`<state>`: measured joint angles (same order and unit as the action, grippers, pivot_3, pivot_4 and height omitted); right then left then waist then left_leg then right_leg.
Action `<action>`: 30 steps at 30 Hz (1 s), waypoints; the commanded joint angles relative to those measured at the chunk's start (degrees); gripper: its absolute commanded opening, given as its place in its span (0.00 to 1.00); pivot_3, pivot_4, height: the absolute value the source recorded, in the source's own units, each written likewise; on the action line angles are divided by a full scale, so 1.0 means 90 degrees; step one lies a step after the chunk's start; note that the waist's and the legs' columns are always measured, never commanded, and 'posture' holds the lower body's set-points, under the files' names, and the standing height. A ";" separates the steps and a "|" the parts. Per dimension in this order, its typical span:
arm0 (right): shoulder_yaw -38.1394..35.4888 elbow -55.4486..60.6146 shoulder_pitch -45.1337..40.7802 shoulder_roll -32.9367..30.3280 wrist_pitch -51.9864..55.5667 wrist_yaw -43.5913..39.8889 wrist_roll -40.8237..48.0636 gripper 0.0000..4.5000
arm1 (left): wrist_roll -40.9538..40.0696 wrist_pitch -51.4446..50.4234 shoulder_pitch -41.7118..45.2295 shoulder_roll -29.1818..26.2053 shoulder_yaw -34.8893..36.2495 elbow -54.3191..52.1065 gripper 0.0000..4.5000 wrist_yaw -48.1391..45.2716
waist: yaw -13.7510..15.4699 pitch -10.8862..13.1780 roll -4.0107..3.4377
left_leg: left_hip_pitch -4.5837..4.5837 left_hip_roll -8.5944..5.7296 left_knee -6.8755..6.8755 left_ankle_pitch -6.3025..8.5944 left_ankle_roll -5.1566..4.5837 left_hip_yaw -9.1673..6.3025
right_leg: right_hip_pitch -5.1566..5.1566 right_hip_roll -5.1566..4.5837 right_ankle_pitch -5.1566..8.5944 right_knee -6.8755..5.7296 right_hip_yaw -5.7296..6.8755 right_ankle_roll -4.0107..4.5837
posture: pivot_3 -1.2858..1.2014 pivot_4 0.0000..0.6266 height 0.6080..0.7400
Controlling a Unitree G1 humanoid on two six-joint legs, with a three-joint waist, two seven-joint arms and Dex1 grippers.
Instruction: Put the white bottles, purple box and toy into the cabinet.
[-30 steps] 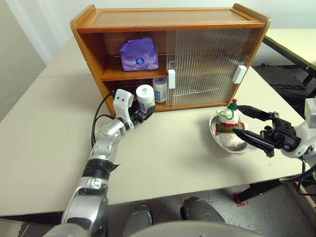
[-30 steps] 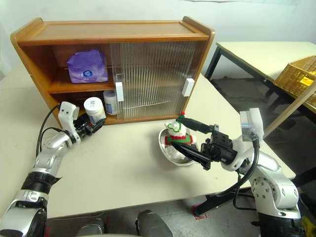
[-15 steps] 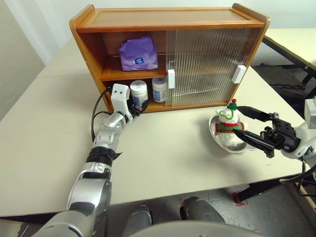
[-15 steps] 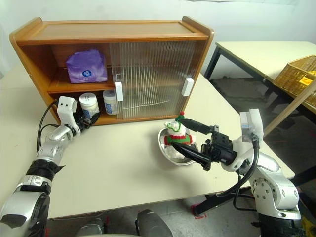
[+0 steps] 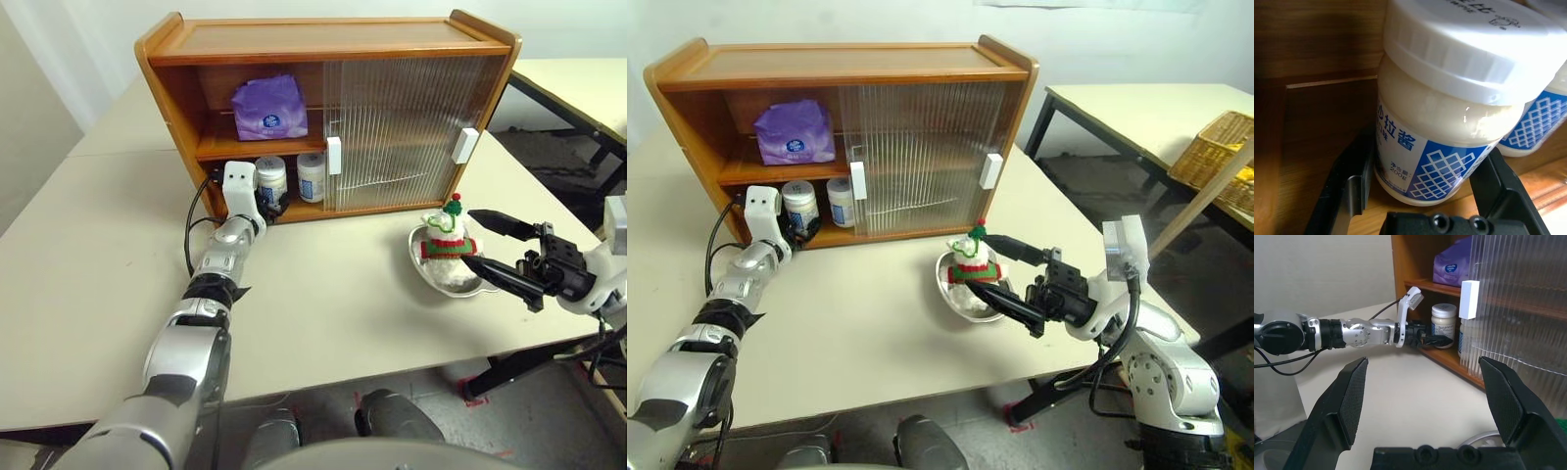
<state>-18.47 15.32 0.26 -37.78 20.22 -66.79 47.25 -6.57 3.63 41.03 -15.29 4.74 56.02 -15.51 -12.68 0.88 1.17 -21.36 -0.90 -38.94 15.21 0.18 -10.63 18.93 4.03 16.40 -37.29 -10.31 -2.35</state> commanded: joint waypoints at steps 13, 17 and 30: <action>-0.0029 -0.0124 0.0063 0.0004 -0.0157 -0.0163 -0.0100 1.00 | -0.0132 0.0579 0.0358 0.0154 0.0492 0.0653 1.00 0.0331 | -0.0115 0.0005 0.0008 | -0.0008 -0.0009 0.0010 0.0000 0.0002 0.0000 | 0.0001 0.0000 0.0013 0.0006 -0.0001 -0.0007 | 0.41 0.00 1.00; -0.0040 -0.0166 0.0100 -0.0003 -0.0210 -0.0199 -0.0101 1.00 | -0.0050 0.0500 0.0246 0.0116 0.0464 0.0504 1.00 0.0411 | -0.0128 0.0005 0.0009 | -0.0007 -0.0010 0.0008 0.0000 0.0002 0.0000 | -0.0001 0.0000 0.0013 0.0006 -0.0001 -0.0007 | 0.41 0.00 1.00; 0.0022 -0.0313 0.0029 -0.0026 -0.0251 -0.0288 -0.0135 1.00 | -0.0430 -0.1098 -0.1587 0.0269 0.0381 -0.2847 1.00 0.0231 | -0.0176 0.0006 0.0010 | -0.0007 -0.0021 0.0014 0.0000 0.0003 0.0004 | -0.0001 -0.0001 0.0022 0.0006 -0.0001 -0.0008 | 0.42 0.00 1.00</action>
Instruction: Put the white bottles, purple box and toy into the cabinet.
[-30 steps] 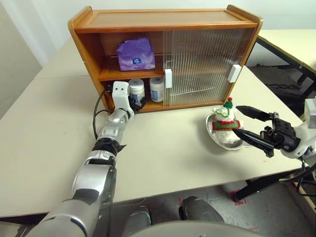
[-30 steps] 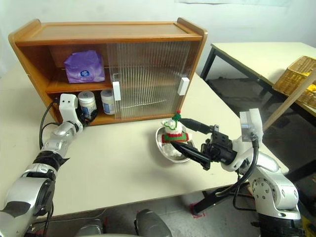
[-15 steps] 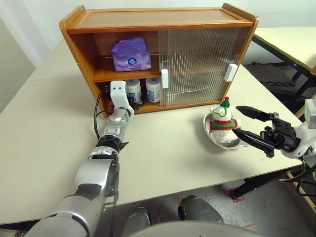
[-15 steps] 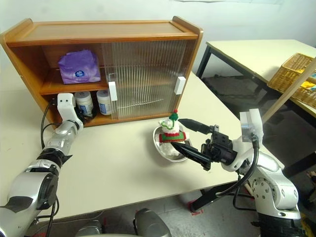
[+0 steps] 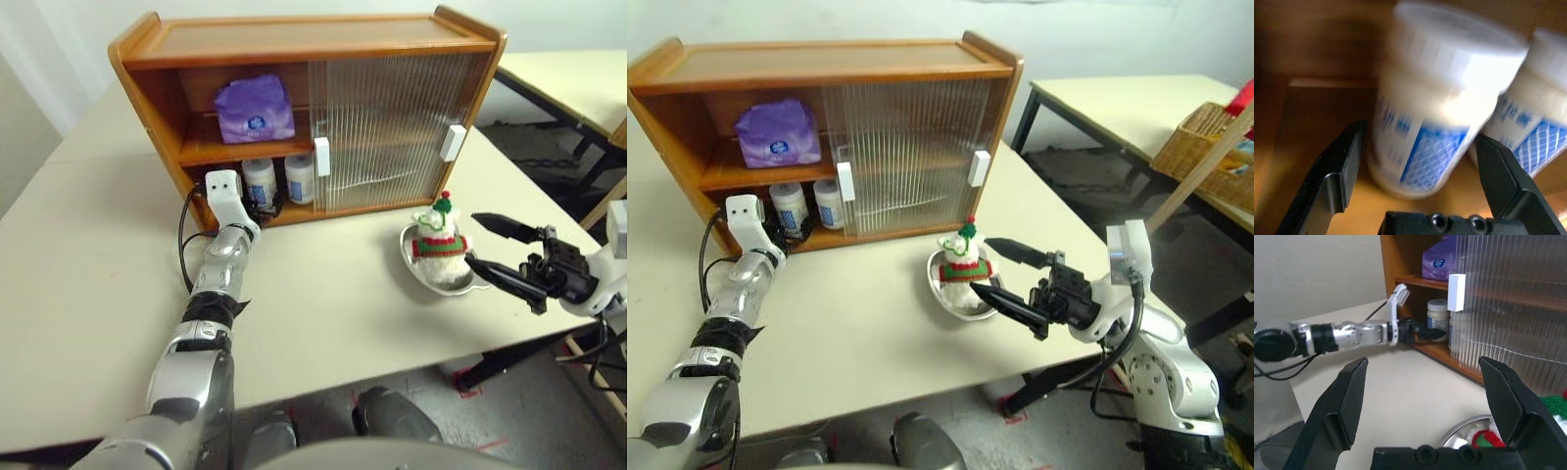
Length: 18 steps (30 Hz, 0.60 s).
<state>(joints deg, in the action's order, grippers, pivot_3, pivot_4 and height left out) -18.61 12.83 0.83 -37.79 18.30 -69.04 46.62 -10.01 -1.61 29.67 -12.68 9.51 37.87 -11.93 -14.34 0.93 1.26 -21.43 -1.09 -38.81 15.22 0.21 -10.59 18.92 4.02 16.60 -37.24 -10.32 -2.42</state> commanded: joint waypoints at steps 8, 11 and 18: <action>0.0035 -0.0091 -0.0067 -0.0065 -0.0024 -0.0094 -0.0084 1.00 | -0.0081 -0.1546 -0.1360 -0.0166 -0.0218 -0.2767 1.00 -0.0154 | 0.0095 0.0002 0.0004 | 0.0004 -0.0009 0.0000 0.0003 0.0002 -0.0012 | -0.0002 -0.0005 0.0004 -0.0001 -0.0003 0.0008 | 0.42 0.00 1.00; 0.0056 -0.0125 -0.0090 -0.0055 -0.0035 -0.0110 -0.0104 1.00 | -0.0159 -0.1420 -0.1594 -0.0086 -0.0413 -0.3180 1.00 -0.0491 | 0.0163 0.0002 0.0004 | 0.0005 -0.0009 0.0000 0.0005 0.0006 -0.0014 | -0.0003 -0.0007 0.0006 0.0000 -0.0003 0.0013 | 0.42 0.00 1.00; 0.0094 -0.0222 -0.0186 -0.0042 -0.0073 -0.0117 -0.0182 1.00 | -0.0972 -0.0883 -0.1628 -0.0430 -0.1219 -0.3798 0.86 -0.3264 | 0.0397 0.0002 0.0003 | 0.0007 -0.0002 0.0002 0.0015 0.0019 -0.0026 | 0.0003 -0.0014 -0.0020 -0.0006 -0.0002 0.0075 | 0.42 0.00 1.00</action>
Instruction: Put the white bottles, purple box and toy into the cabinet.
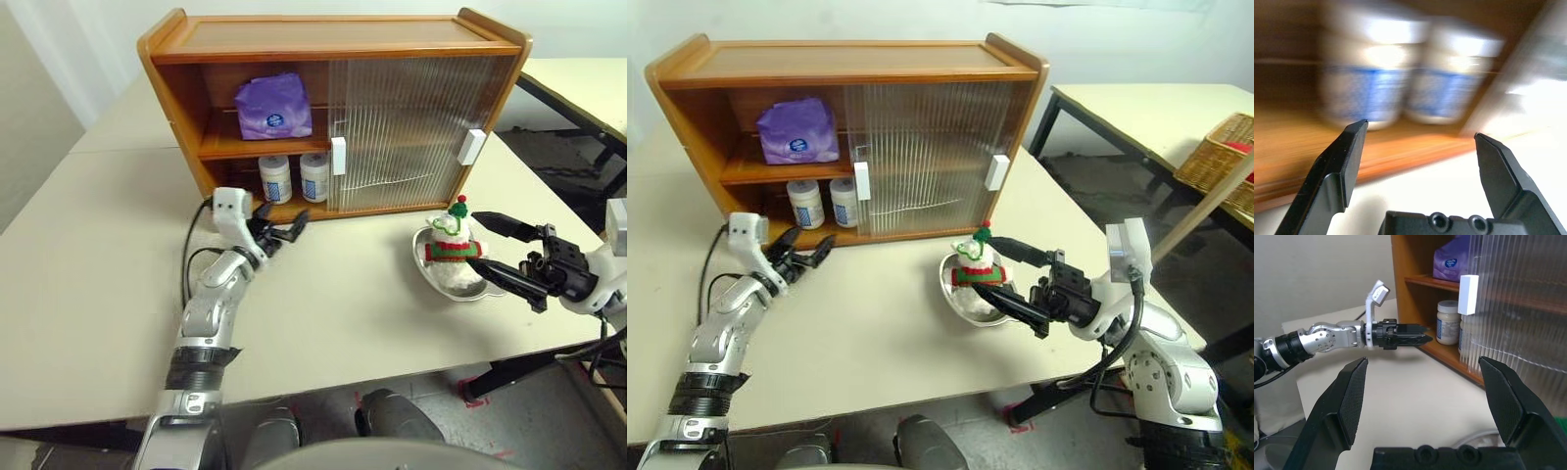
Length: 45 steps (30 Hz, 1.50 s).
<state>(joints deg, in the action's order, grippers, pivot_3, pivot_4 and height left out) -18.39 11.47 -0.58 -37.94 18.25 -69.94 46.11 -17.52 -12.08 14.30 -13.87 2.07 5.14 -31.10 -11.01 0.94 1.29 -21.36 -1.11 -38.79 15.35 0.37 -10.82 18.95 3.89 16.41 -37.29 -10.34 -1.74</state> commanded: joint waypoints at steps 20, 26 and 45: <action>-0.0058 0.0095 0.0088 -0.0074 -0.0031 0.0099 -0.0117 1.00 | 0.0504 0.1433 0.1631 0.0812 -0.1119 0.1321 0.00 -0.1204 | 0.0030 -0.0006 -0.0010 | -0.0004 0.0022 -0.0006 0.0029 -0.0012 0.0018 | 0.0000 0.0004 0.0040 0.0005 0.0008 -0.0051 | 0.41 0.00 1.00; -0.0037 -0.0020 0.0058 -0.0078 -0.0120 0.0002 -0.0160 1.00 | 0.0696 0.1809 0.2082 0.0975 -0.0929 0.2182 0.00 -0.0781 | -0.0028 -0.0006 -0.0010 | 0.0007 0.0020 -0.0013 0.0029 -0.0014 0.0018 | -0.0018 0.0004 0.0040 0.0005 0.0007 -0.0059 | 0.41 0.00 1.00; -0.0118 0.0089 0.0207 -0.0108 -0.0092 0.0053 -0.0113 1.00 | 0.0862 0.2697 0.2053 0.1031 -0.0742 0.2434 0.00 -0.0336 | -0.0220 -0.0005 -0.0009 | 0.0003 0.0009 -0.0015 0.0031 -0.0018 0.0016 | -0.0023 0.0005 0.0049 0.0008 0.0002 -0.0074 | 0.40 0.00 1.00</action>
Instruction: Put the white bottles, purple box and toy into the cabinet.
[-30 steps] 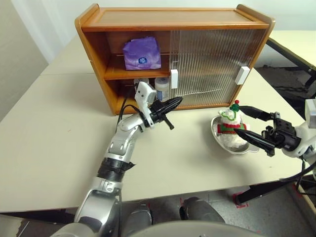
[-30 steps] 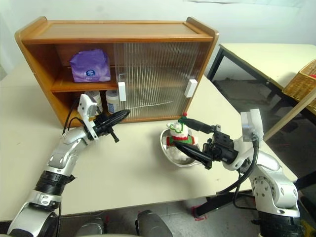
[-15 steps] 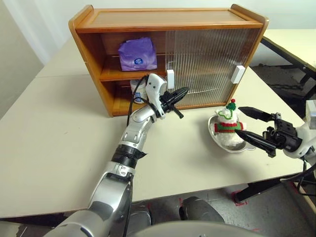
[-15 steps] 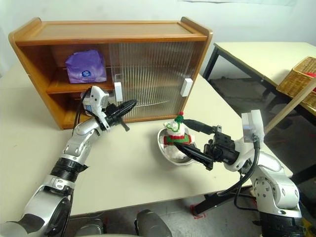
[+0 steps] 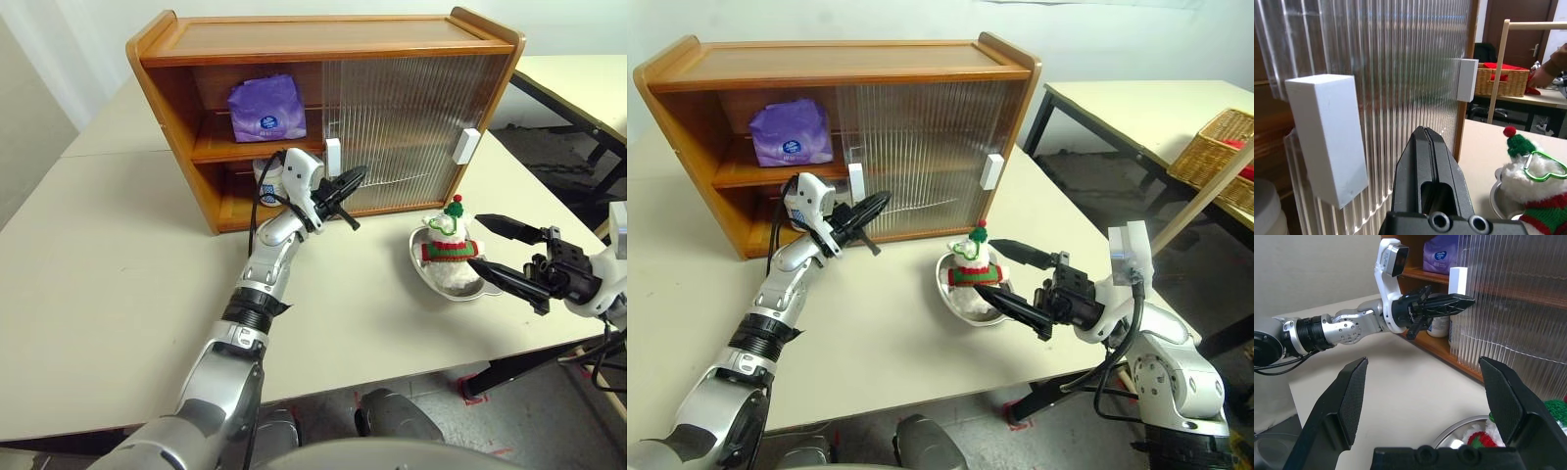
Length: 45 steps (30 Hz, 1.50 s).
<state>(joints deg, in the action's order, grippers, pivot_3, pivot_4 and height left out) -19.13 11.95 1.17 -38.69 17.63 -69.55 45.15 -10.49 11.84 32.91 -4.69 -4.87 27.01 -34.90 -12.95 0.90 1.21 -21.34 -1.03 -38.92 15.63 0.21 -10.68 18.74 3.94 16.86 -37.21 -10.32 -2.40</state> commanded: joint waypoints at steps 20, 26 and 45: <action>0.0035 0.0126 0.0041 0.0007 0.0057 0.0115 0.0003 1.00 | 0.0434 0.0287 -0.0129 -0.0338 0.0354 -0.0159 0.00 0.1127 | -0.0093 0.0000 0.0000 | 0.0003 -0.0004 0.0001 0.0000 0.0000 0.0000 | -0.0003 0.0000 0.0001 -0.0001 -0.0001 -0.0001 | 0.41 0.00 1.00; 0.0034 0.0143 0.0030 -0.0007 0.0084 0.0143 0.0007 1.00 | 0.0514 -0.0035 -0.0220 -0.0462 0.0528 -0.0339 0.00 0.1588 | -0.0189 0.0001 0.0002 | 0.0009 -0.0006 -0.0001 -0.0005 -0.0003 0.0000 | -0.0007 0.0000 -0.0003 -0.0001 -0.0001 0.0002 | 0.41 0.00 1.00; 0.0070 0.0104 0.0007 0.0009 0.0085 0.0113 -0.0022 1.00 | 0.0526 -0.0820 -0.0565 -0.0848 0.0886 -0.1215 0.00 0.2566 | -0.0408 0.0018 0.0011 | 0.0045 -0.0006 0.0010 -0.0034 0.0006 0.0004 | -0.0018 0.0001 -0.0011 -0.0003 -0.0001 0.0013 | 0.41 0.00 1.00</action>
<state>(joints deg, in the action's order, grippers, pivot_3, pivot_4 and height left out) -18.95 12.87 1.26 -38.49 18.35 -68.42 45.15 -5.49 5.99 28.46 -10.26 -2.64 16.46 -15.84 -16.62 1.06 1.30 -20.93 -1.09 -38.83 15.31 0.28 -10.65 18.60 3.95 16.76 -37.24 -10.33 -2.28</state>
